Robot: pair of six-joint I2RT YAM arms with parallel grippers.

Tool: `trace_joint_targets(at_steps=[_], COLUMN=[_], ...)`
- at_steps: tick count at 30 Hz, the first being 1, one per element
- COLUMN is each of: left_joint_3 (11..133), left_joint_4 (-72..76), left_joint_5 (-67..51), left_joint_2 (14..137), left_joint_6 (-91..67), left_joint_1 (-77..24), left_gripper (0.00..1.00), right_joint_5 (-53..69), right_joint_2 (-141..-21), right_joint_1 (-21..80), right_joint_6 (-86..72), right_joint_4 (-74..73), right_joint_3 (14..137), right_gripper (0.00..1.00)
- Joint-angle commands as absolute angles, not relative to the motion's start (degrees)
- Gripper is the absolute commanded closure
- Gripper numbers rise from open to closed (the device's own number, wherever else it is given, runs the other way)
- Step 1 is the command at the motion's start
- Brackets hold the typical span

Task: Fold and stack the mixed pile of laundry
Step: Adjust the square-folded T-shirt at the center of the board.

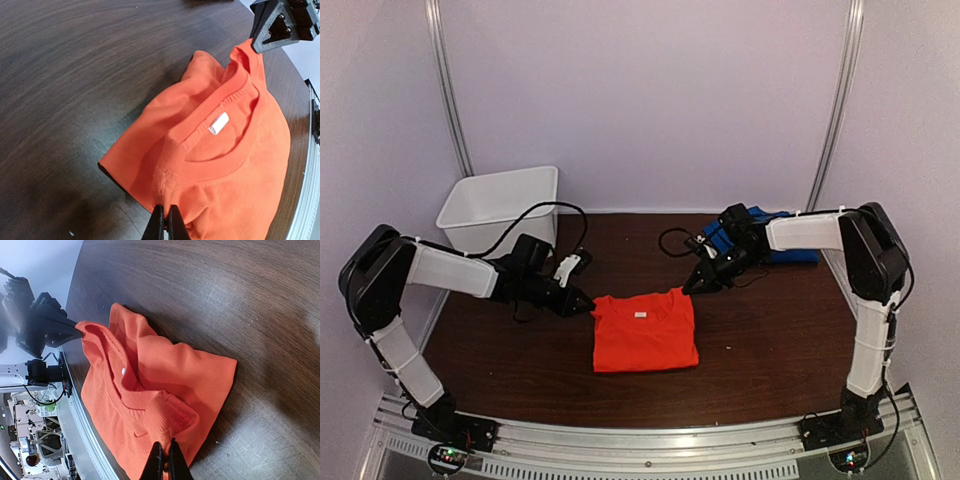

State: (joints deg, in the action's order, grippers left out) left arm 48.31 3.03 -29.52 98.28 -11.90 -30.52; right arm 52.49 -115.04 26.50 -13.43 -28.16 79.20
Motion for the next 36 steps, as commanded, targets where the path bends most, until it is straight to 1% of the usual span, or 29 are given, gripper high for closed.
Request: trace_joint_targets(at_steps=[1, 6, 10, 15, 18, 21, 26, 29, 31, 32, 34, 36], left_joint_3=[44.0, 42.6, 42.3, 43.4, 43.8, 46.7, 48.5, 49.0, 50.7, 51.8, 53.8, 55.3], left_joint_4=[8.9, 7.0, 7.0, 8.3, 10.8, 8.9, 6.6, 6.0, 4.1, 2.9, 0.8, -1.4], left_joint_5=[-32.2, -31.1, -27.7, -23.0, -20.2, -19.2, -13.7, -13.1, -13.4, -13.6, -13.4, -12.9], left_joint_2=[88.7, 83.7, 84.3, 88.6, 93.1, 98.4, 103.5, 105.2, 106.5, 106.8, 105.8, 102.5], left_joint_6=[-9.8, -8.6, -8.7, -9.8, -10.7, -11.6, -15.0, -16.0, -15.8, -15.5, -14.5, -12.9], left_joint_1=[-30.4, -30.4, -30.4, -30.4, -30.2, -29.9, -29.7, -29.2, -29.2, -29.2, -29.2, -29.1], left_gripper=[1.00, 1.00, 1.00, 1.00, 1.00, 1.00, 1.00, 1.00, 0.99, 0.95, 0.85, 0.76], right_joint_5=[52.2, 52.0, 51.5, 49.6, 48.5, 47.1, 44.2, 43.7, 43.9, 44.0, 43.8, 43.8], right_joint_2=[-109.3, -106.5, -108.4, -113.4, -117.9, -121.8, -125.9, -126.7, -127.0, -126.6, -124.4, -121.0], right_joint_1=[26.8, 26.9, 26.8, 26.7, 26.8, 26.6, 26.5, 26.5, 26.5, 26.5, 26.1, 24.7], right_joint_6=[-11.4, -11.3, -12.1, -13.0, -13.7, -14.4, -14.1, -14.2, -14.1, -14.0, -14.2, -15.3], right_joint_4=[-29.6, -29.7, -28.1, -25.1, -23.2, -22.2, -24.3, -25.2, -27.4, -28.4, -29.8, -30.4], right_joint_3=[78.7, 78.4, 80.4, 83.4, 85.0, 85.9, 89.1, 91.1, 93.3, 94.1, 94.7, 93.9], right_gripper=[1.00, 1.00, 1.00, 1.00, 1.00, 1.00, 0.96, 0.88, 0.78, 0.72, 0.60, 0.50])
